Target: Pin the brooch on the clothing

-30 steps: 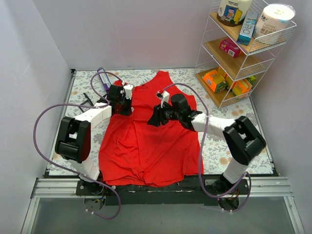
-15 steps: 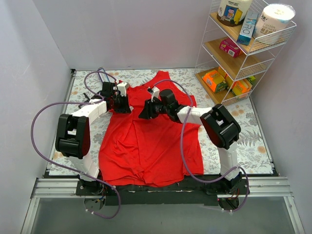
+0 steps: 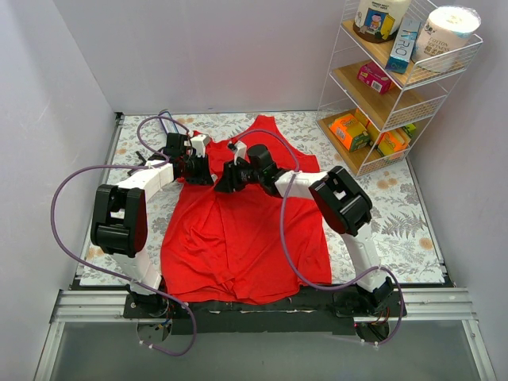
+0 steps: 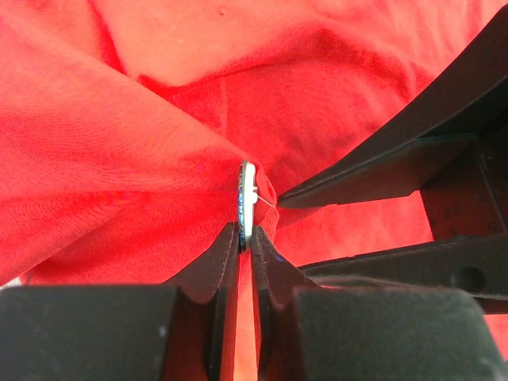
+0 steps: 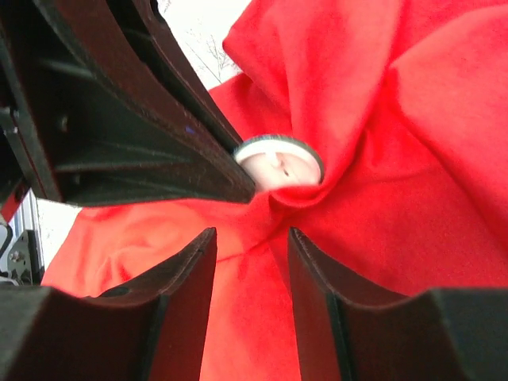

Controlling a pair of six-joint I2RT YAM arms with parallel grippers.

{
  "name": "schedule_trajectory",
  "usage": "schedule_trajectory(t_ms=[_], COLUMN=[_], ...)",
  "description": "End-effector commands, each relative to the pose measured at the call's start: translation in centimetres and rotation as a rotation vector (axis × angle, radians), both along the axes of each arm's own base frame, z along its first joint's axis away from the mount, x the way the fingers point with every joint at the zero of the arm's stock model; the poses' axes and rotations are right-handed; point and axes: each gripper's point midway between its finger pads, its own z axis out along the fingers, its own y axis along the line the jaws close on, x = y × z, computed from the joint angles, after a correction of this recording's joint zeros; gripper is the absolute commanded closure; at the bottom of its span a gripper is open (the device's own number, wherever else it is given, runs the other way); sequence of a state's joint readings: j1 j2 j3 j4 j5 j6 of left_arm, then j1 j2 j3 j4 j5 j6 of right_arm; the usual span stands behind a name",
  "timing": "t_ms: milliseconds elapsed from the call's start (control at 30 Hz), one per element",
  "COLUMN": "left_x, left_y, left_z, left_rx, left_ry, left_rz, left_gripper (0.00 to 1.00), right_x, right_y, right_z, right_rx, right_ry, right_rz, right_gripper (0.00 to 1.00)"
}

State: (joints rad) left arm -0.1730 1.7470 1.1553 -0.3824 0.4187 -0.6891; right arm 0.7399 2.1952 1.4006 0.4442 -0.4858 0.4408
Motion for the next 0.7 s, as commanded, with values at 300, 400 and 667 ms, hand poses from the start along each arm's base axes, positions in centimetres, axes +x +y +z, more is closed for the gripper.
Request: schedule_trajectory(t_ms=[300,400,667], left_x=[0.9,0.8,0.6], left_y=[-0.3,-0.4,-1.0], left_z=[2.0,2.2,2.4], left_rx=[-0.030,-0.035,-0.074], left_ry=[-0.037,-0.042,-0.035], left_rz=[-0.007,-0.011,-0.038], left_gripper=[1.00,1.00,1.00], right_x=[1.2,1.2,1.0], right_y=[2.2,2.5,2.9], right_z=[-0.5,-0.6,-0.8], right_rx=[-0.001,0.012,0.042], right_ry=[-0.021,-0.023,-0.028], right_rz=[0.015,0.028,0.050], right_gripper=[0.63,0.71,0.99])
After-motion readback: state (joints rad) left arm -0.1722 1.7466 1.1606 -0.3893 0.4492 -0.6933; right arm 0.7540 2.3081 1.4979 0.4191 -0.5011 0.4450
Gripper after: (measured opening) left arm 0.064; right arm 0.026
